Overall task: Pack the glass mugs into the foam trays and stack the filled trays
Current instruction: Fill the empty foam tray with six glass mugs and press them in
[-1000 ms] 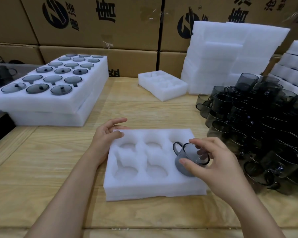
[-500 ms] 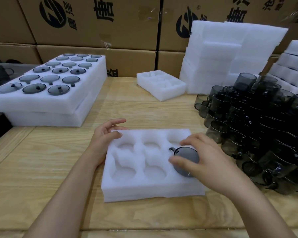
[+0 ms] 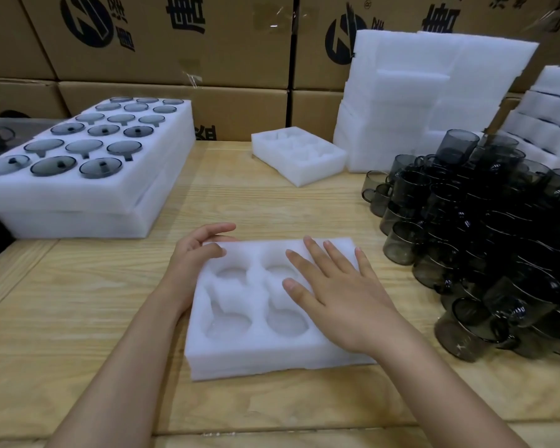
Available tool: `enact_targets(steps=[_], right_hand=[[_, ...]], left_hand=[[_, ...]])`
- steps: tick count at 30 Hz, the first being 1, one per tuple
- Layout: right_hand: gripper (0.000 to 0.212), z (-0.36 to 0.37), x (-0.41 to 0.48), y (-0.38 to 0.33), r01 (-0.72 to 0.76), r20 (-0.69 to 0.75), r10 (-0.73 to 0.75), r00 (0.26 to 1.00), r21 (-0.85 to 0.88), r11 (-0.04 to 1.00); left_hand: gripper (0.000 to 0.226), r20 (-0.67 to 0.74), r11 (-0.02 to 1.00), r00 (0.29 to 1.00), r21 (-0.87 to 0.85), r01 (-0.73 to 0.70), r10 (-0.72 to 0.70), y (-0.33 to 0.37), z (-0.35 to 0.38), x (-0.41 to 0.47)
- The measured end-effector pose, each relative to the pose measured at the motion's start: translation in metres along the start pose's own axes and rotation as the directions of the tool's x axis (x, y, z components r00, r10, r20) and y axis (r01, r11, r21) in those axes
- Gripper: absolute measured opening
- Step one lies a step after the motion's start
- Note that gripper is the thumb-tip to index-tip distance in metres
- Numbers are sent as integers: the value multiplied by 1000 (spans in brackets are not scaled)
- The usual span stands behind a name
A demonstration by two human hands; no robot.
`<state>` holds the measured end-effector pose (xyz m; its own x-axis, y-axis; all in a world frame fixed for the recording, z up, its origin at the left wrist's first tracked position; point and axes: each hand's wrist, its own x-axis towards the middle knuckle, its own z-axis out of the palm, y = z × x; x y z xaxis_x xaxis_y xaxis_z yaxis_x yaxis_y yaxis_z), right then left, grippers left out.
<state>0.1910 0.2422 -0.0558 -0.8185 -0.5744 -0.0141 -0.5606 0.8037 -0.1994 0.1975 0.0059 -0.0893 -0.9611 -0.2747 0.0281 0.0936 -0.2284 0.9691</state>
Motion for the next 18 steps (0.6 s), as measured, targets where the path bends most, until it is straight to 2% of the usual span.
enact_targets(steps=[3, 5, 7, 8, 9, 11, 13, 15, 16, 18], right_hand=[[78, 0, -3, 0, 3, -31, -4, 1000, -18, 1000], [84, -3, -7, -1, 44, -74, -39, 996, 60, 997], [77, -10, -15, -3, 61, -224, 8, 975, 301, 952], [65, -13, -21, 0, 67, -331, 76, 940, 400, 914], [52, -14, -30, 5, 63, -449, 142, 882, 413, 908], [42, -13, -51, 23, -55, -661, 207, 721, 243, 968], [35, -7, -76, 44, -287, -735, 257, 628, 89, 954], [30, 4, -95, 58, -481, -701, 353, 620, 16, 877], [34, 9, -102, 62, -525, -661, 395, 639, 1, 851], [41, 16, -108, 68, -522, -586, 411, 698, -25, 852]], left_hand=[[46, -8, 1000, 1000, -11, 4, -5, 1, 1, 0], [46, -15, 1000, 1000, -19, 3, -4, 1, 1, 0], [44, -21, 1000, 1000, -23, 1, -2, 1, 1, -1], [43, -23, 1000, 1000, -22, -2, 1, 1, 1, -2], [40, -25, 1000, 1000, -22, -5, 4, 1, 1, -1], [37, -32, 1000, 999, -24, -3, 3, 0, 1, -1], [38, -37, 1000, 999, -28, 5, -6, 1, 1, -1], [38, -42, 999, 999, -31, 14, -15, 1, 2, 0], [38, -42, 999, 999, -32, 18, -19, 1, 2, 0], [43, -39, 999, 999, -34, 23, -25, 1, 2, 0]])
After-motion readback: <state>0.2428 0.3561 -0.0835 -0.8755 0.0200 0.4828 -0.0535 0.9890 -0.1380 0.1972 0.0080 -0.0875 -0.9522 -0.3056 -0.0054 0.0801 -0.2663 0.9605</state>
